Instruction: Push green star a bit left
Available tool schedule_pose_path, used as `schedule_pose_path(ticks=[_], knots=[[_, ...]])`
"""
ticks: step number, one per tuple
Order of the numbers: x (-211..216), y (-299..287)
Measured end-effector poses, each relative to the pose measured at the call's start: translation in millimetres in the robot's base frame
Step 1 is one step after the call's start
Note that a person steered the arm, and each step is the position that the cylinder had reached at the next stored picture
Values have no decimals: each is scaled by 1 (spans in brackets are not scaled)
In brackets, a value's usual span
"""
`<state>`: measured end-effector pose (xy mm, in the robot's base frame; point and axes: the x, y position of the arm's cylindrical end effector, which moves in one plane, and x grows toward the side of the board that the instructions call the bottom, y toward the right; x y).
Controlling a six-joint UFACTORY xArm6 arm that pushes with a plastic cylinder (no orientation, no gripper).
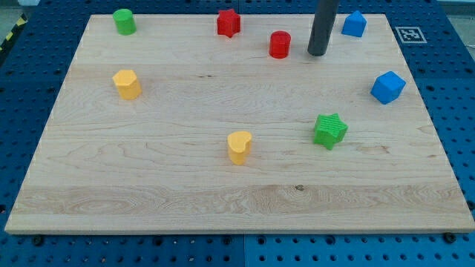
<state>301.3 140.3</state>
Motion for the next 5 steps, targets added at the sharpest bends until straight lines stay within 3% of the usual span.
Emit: schedule_pose_path(ticks=[2,5], knots=[[15,1],[150,18]])
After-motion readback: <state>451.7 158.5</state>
